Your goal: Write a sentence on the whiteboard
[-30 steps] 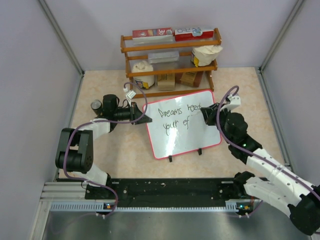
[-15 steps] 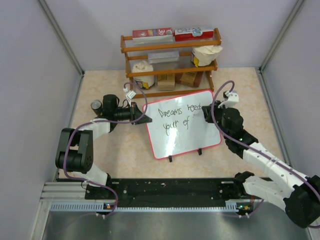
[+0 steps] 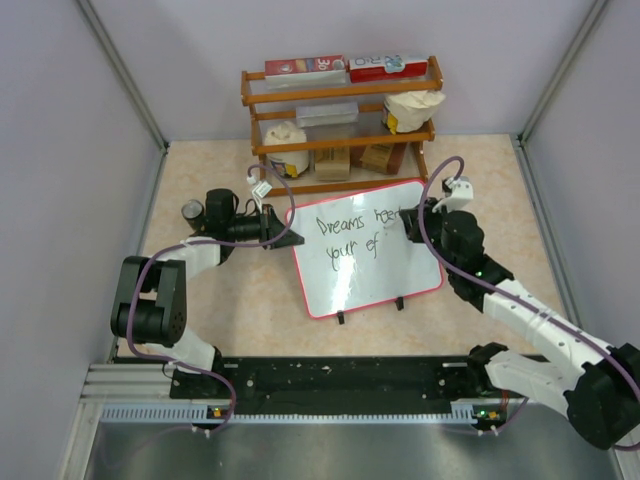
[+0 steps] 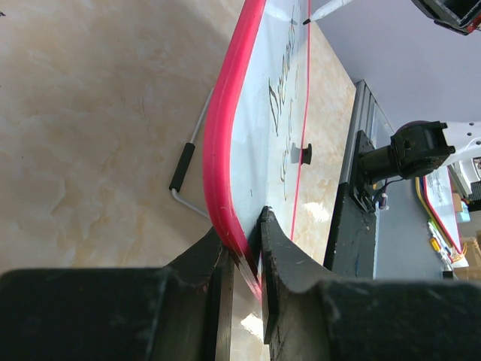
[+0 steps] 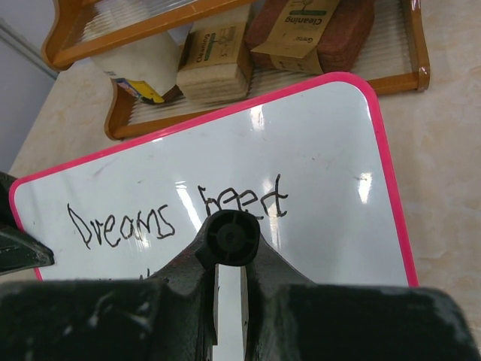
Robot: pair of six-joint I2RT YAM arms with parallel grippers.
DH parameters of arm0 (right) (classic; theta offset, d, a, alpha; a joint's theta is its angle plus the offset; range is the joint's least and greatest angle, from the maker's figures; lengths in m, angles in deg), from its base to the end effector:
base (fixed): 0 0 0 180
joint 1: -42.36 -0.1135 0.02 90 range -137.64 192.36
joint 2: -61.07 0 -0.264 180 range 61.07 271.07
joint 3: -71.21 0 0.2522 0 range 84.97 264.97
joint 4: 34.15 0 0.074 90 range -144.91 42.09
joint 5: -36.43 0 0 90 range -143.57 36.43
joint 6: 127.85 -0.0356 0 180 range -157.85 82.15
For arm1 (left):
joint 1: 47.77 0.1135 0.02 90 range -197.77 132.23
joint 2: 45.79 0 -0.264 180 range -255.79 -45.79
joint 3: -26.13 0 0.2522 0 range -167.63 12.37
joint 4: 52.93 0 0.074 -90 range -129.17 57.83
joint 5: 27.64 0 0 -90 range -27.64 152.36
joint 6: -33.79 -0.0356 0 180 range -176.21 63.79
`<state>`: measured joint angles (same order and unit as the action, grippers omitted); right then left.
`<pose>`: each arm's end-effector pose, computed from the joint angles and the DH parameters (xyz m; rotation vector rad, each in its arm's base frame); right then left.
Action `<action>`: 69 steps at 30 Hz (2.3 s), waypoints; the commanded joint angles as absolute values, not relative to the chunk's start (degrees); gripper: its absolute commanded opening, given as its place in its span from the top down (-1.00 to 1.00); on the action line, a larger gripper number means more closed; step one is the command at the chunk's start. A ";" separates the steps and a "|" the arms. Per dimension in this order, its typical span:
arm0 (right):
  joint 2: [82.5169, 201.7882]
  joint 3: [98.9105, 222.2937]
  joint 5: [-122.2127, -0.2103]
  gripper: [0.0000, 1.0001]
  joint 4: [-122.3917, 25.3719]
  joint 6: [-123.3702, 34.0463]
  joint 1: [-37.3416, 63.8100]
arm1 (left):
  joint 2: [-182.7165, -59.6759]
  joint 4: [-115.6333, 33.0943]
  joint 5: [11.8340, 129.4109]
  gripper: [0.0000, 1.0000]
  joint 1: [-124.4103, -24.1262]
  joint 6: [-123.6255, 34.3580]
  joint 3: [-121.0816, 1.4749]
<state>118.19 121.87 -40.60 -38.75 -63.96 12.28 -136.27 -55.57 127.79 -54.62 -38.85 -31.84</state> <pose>0.2064 0.1103 0.2860 0.1048 1.7841 0.5116 0.3058 -0.0693 0.1977 0.5349 1.9768 -1.4386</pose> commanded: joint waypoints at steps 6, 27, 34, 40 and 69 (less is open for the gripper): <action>119.61 122.50 -42.58 1.00 -37.63 -64.04 12.83 | -136.58 -53.14 122.21 1.00 -54.98 -46.72 -31.05; 115.04 116.17 -45.92 1.00 -41.85 -63.86 12.92 | -136.84 -53.14 122.21 1.00 -54.98 -46.72 -31.14; 113.11 114.15 -47.77 1.00 -42.64 -64.30 12.92 | -136.76 -53.14 122.21 1.00 -54.98 -46.72 -31.14; 110.82 113.97 -49.61 1.00 -43.26 -64.83 12.83 | -136.84 -53.05 122.13 1.00 -54.98 -46.72 -31.05; 115.65 119.60 -45.58 1.00 -37.28 -66.68 12.92 | -136.67 -52.96 122.21 1.00 -55.06 -46.90 -31.05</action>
